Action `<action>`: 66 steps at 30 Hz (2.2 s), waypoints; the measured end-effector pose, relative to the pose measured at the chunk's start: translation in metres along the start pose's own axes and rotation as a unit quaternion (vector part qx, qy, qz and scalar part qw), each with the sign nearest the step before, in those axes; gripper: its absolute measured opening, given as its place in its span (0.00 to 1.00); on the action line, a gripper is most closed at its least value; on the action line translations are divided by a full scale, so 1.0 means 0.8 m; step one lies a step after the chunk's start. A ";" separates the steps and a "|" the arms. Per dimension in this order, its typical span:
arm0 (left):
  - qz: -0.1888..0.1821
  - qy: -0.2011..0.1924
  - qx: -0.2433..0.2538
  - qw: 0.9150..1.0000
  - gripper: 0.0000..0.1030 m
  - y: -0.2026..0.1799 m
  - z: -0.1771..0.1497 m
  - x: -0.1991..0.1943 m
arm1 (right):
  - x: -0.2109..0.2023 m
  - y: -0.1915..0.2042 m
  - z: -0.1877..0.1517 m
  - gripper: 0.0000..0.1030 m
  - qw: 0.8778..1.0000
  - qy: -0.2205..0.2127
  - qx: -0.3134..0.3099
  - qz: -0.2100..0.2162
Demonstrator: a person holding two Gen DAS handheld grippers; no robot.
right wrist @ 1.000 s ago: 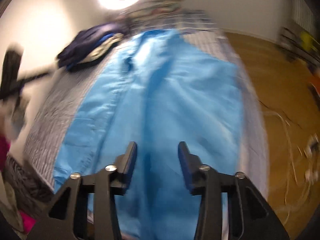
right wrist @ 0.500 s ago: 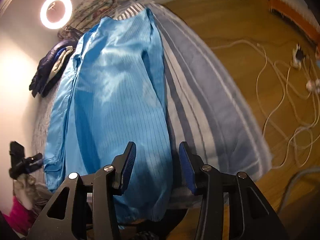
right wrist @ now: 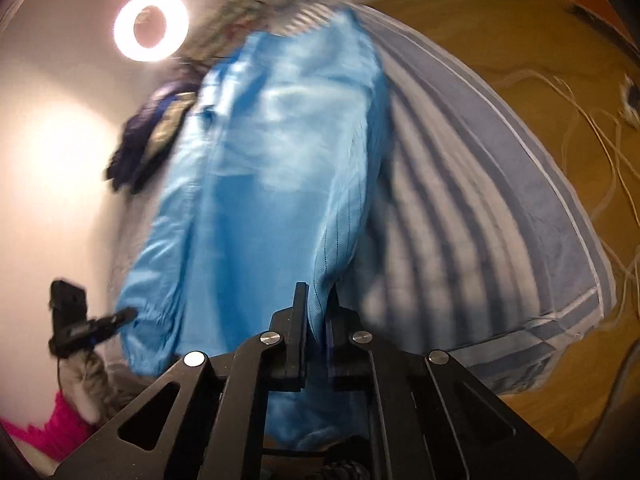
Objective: Fold large clothes
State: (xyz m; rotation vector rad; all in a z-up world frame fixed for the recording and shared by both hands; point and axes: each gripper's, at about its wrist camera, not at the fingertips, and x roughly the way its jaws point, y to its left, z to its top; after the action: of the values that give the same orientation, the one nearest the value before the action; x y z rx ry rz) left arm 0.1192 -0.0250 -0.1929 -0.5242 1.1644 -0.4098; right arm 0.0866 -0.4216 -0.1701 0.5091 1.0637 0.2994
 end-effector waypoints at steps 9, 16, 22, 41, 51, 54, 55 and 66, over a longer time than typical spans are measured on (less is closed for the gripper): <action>0.088 0.009 0.045 0.995 0.11 0.008 -0.018 -0.021 | 0.023 0.026 -0.015 0.10 0.984 0.082 -0.097 -0.128; 0.071 -0.054 0.093 0.992 0.23 -0.045 -0.007 -0.065 | -0.038 0.030 0.017 0.47 0.992 0.013 -0.102 -0.074; -0.004 -0.030 0.123 0.992 0.33 -0.108 -0.002 -0.024 | -0.015 0.036 0.002 0.33 0.993 0.040 -0.102 -0.035; -0.068 0.073 0.106 0.989 0.46 -0.169 -0.040 0.117 | 0.035 0.115 -0.034 0.15 0.966 0.157 -0.186 0.091; -0.039 0.118 0.137 0.983 0.05 -0.185 -0.061 0.185 | -0.021 0.040 0.115 0.15 0.993 0.009 -0.115 0.002; -0.046 0.118 0.130 0.983 0.03 -0.173 -0.061 0.189 | -0.008 0.026 0.162 0.35 0.994 -0.017 -0.111 -0.018; -0.046 0.118 0.131 0.983 0.02 -0.171 -0.062 0.189 | -0.001 0.023 0.179 0.44 0.993 -0.027 -0.113 -0.023; -0.067 0.130 0.138 0.980 0.01 -0.168 -0.052 0.197 | 0.124 -0.023 0.311 0.44 0.992 -0.046 -0.087 -0.085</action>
State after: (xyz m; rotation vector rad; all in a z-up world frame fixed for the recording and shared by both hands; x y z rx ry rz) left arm 0.1301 -0.2291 -0.2456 -0.3123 1.3009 -0.7612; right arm 0.3530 -0.4536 -0.1586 0.2715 0.9751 0.2135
